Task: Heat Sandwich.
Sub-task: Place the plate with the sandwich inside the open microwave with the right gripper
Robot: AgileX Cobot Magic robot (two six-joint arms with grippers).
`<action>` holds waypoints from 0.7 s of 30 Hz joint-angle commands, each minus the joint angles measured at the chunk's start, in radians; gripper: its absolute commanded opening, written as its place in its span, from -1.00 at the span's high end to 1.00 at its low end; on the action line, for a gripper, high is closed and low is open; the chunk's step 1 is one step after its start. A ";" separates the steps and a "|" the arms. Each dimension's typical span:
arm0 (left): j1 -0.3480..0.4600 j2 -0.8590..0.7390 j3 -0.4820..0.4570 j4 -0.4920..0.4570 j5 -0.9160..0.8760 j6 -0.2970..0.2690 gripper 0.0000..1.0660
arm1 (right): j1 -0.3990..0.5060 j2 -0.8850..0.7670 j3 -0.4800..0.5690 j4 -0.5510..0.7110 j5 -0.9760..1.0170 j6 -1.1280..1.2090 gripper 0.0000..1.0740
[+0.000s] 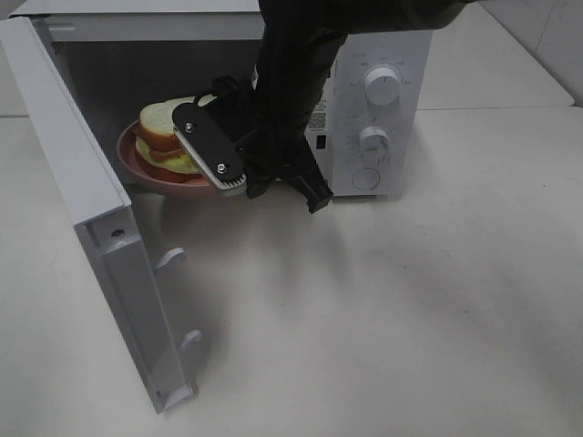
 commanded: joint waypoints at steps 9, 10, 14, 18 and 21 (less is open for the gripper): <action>0.002 -0.027 0.004 -0.006 -0.009 0.001 -0.67 | -0.001 0.078 -0.137 0.000 0.024 0.045 0.92; 0.002 -0.027 0.004 -0.006 -0.009 0.001 -0.67 | -0.001 0.086 -0.147 0.000 0.022 0.045 0.92; 0.002 -0.027 0.004 -0.006 -0.009 0.001 -0.67 | -0.001 0.108 -0.177 0.000 0.029 0.050 0.90; 0.002 -0.027 0.004 -0.006 -0.009 0.001 -0.67 | -0.001 0.136 -0.219 0.000 0.049 0.068 0.90; 0.002 -0.027 0.004 -0.006 -0.009 0.001 -0.67 | -0.001 0.163 -0.263 -0.024 0.054 0.114 0.90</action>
